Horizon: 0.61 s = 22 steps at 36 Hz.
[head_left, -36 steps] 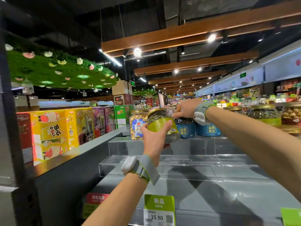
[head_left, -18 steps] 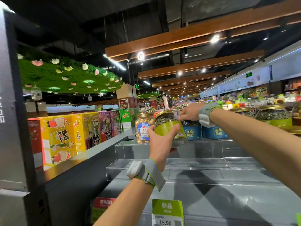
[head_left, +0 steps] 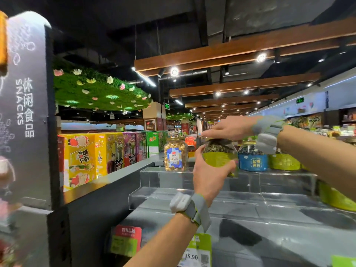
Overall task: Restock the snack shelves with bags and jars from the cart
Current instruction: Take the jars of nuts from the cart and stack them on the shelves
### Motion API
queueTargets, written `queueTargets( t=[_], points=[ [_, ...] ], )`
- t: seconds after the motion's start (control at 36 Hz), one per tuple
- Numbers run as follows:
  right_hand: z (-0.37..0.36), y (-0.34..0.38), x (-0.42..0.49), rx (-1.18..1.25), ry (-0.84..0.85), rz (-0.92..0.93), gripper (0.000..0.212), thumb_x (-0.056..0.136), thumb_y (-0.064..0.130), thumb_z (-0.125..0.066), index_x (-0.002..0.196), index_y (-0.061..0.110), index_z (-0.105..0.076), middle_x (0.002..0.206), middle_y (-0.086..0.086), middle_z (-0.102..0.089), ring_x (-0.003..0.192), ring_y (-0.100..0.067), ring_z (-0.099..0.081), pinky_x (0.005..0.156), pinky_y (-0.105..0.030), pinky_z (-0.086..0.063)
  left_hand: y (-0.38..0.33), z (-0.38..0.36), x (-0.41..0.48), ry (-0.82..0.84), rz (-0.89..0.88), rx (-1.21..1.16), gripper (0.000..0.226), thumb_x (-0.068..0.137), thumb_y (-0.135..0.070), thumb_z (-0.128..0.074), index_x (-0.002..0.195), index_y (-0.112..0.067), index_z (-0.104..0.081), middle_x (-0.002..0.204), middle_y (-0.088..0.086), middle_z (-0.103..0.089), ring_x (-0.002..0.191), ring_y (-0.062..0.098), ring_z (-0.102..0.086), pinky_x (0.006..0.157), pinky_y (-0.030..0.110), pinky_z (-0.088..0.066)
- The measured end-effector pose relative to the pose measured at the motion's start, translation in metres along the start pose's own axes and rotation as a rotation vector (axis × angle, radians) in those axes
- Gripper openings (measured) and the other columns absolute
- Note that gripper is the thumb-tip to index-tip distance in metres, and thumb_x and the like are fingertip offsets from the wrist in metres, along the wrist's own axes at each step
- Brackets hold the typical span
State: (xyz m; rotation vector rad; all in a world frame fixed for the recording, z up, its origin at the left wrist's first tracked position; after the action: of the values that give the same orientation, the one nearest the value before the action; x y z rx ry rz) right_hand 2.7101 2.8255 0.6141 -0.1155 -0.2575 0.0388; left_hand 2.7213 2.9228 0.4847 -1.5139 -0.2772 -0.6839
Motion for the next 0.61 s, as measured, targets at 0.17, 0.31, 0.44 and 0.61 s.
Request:
queueTargets(
  t=[0.17,0.31,0.44,0.61],
  points=[
    [0.003,-0.013,-0.027,-0.034,-0.050,-0.006,0.094,0.065,0.101,-0.024,0.096,0.025,-0.071,0.085,0.004,-0.072,0.081,-0.017,-0.068,0.080,-0.034,-0.054,-0.013,-0.022,-0.017,0.038,-0.040,-0.110,0.104,0.055,-0.060,-0.087,0.140,-0.046,-0.028,0.137,-0.012,-0.052,0.123,0.007,-0.054,0.109,0.032,-0.044],
    [0.022,-0.018,-0.070,0.016,-0.094,0.026,0.048,0.089,0.073,-0.046,0.115,0.037,-0.064,0.108,0.008,-0.068,0.095,-0.012,-0.063,0.083,-0.031,-0.049,0.001,-0.038,-0.031,0.363,0.090,-0.310,0.114,0.063,-0.045,-0.092,0.151,-0.043,-0.019,0.136,-0.003,-0.059,0.121,0.012,-0.060,0.110,0.037,-0.044],
    [0.016,-0.006,-0.101,0.120,-0.125,0.032,0.053,0.089,0.063,-0.035,0.130,0.035,-0.052,0.124,0.005,-0.061,0.109,-0.017,-0.057,0.094,-0.034,-0.044,0.001,-0.050,-0.042,0.357,0.093,-0.301,0.109,0.047,-0.027,-0.102,0.138,-0.019,-0.042,0.121,0.006,-0.068,0.106,0.018,-0.070,0.091,0.031,-0.058],
    [0.014,-0.004,-0.128,0.034,-0.157,-0.071,0.057,0.094,0.075,-0.029,0.131,0.037,-0.049,0.127,0.002,-0.061,0.107,-0.020,-0.058,0.094,-0.039,-0.047,-0.021,-0.051,-0.060,0.105,0.005,-0.059,0.099,0.046,-0.048,-0.098,0.127,-0.024,-0.046,0.120,-0.001,-0.055,0.109,0.015,-0.060,0.099,0.034,-0.052]
  ],
)
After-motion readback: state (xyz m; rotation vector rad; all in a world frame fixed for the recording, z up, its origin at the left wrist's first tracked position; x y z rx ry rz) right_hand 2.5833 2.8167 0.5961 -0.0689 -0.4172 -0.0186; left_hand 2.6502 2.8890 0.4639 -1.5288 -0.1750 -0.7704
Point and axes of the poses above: each hand's wrist, its own x-axis towards the middle knuckle, its own z-axis out of the back of the hand, y = z × x, the point moved 8 cm from there along x, towards the middle knuckle
